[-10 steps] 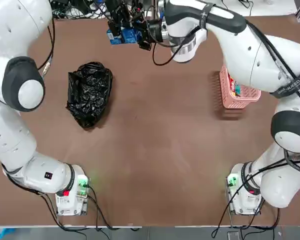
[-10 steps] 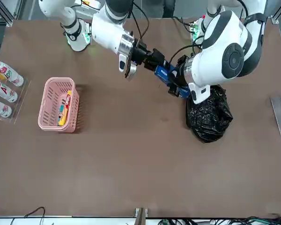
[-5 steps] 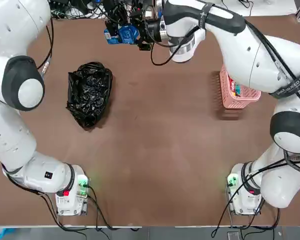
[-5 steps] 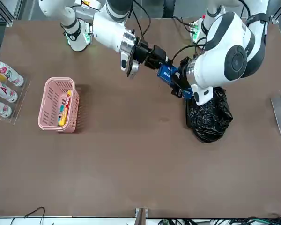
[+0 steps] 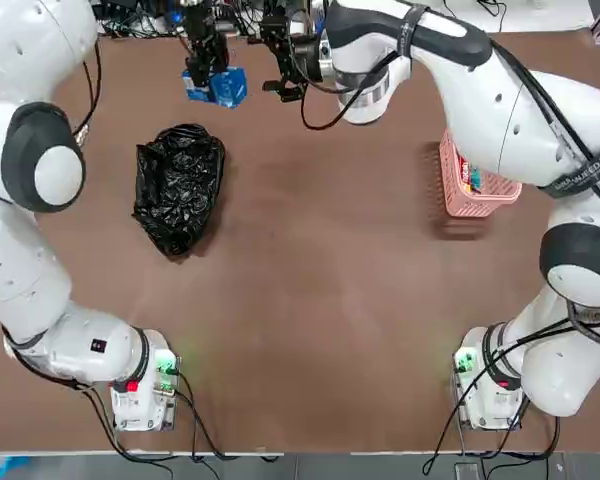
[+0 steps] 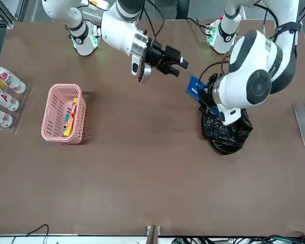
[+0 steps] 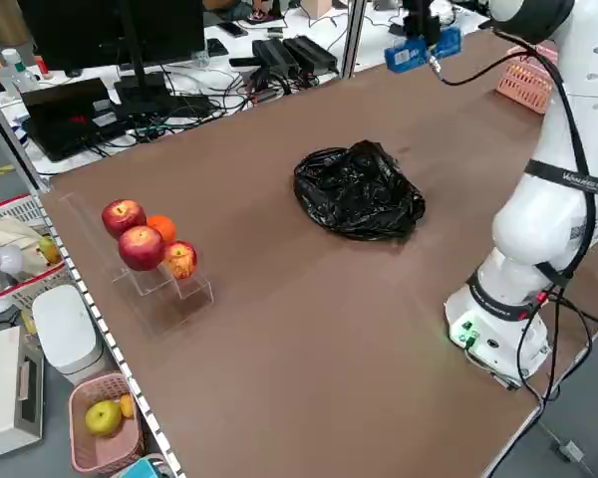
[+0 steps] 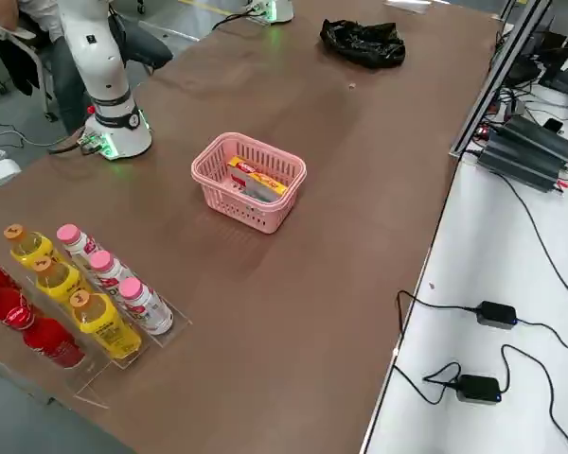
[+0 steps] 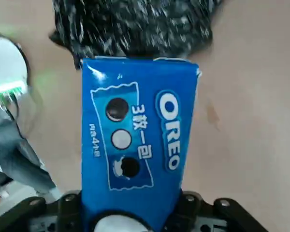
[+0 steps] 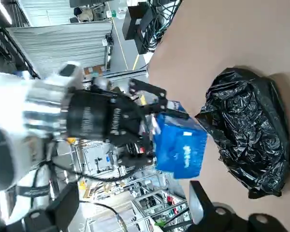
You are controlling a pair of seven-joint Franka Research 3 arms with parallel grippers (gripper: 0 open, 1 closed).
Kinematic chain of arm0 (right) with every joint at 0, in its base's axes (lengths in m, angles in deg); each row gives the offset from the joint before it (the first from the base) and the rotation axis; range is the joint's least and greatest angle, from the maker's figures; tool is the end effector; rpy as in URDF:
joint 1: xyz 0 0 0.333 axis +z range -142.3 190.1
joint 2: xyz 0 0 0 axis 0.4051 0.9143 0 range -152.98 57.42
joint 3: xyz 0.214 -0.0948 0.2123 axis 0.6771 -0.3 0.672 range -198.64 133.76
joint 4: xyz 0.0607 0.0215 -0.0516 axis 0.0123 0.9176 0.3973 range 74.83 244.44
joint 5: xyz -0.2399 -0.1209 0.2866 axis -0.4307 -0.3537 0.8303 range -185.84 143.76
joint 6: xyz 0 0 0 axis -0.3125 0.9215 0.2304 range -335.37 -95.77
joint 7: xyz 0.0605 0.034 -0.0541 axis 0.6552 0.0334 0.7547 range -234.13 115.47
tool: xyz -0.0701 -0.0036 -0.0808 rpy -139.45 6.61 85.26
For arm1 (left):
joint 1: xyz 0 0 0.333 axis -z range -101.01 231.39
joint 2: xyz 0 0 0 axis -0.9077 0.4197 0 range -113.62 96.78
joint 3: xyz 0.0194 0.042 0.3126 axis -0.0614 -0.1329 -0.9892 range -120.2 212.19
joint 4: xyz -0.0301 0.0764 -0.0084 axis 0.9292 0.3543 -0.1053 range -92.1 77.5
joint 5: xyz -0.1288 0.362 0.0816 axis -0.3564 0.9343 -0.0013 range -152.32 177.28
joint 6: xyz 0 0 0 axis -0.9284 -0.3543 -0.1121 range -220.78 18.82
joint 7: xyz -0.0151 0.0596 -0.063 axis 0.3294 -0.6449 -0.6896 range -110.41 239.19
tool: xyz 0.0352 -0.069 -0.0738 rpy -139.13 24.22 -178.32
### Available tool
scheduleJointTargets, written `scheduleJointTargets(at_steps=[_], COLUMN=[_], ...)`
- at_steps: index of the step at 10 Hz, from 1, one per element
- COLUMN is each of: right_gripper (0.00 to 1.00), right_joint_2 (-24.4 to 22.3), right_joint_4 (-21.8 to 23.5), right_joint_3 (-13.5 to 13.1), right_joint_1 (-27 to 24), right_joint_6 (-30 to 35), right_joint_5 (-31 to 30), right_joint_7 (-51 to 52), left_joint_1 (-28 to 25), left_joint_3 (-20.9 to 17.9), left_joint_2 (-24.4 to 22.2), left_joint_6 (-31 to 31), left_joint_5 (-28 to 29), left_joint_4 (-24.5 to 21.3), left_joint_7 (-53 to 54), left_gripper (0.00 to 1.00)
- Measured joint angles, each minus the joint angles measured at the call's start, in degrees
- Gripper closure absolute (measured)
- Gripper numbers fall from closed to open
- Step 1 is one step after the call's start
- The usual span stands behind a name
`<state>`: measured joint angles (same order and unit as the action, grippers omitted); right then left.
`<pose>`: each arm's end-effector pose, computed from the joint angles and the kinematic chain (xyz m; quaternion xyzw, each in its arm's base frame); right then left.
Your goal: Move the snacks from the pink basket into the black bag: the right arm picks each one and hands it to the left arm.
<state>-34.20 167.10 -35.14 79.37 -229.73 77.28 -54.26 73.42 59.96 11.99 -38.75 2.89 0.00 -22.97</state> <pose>0.4317 0.5005 0.4940 -0.7901 0.1815 -0.0272 0.5849 0.5753 -0.2344 0.4601 -0.8192 -0.5287 0.2085 0.0770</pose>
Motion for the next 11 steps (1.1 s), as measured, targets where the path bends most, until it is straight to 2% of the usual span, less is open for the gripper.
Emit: scheduleJointTargets(at_steps=[3,6,7,9,11], right_gripper=[0.0,0.0,0.0,0.0,0.0], right_joint_2=[0.1,0.1,0.1,-0.3,-2.4], right_joint_4=[2.8,4.6,4.9,4.9,4.8], right_joint_3=[-0.8,-0.9,-1.0,-1.3,-1.6], right_joint_1=[-2.0,-4.1,-5.8,-11.6,-17.3], right_joint_6=[0.2,2.5,5.8,16.3,26.0], right_joint_5=[-7.5,-17.5,-22.9,-37.0,-48.4], right_joint_7=[0.5,1.2,1.2,1.2,1.2], left_joint_1=[-6.0,-8.1,-9.5,-11.4,-11.9], left_joint_3=[-0.1,-0.1,-0.1,-0.2,-0.2], left_joint_2=[0.7,0.7,0.6,0.6,0.7], left_joint_6=[-4.2,-14.3,-18.4,-27.7,-34.6], left_joint_5=[6.0,11.0,12.3,13.8,13.9], left_joint_4=[-7.4,-19.4,-23.4,-30.8,-35.1], left_joint_7=[5.0,5.3,5.3,5.1,3.8], left_gripper=[0.45,0.45,0.45,0.45,0.45])
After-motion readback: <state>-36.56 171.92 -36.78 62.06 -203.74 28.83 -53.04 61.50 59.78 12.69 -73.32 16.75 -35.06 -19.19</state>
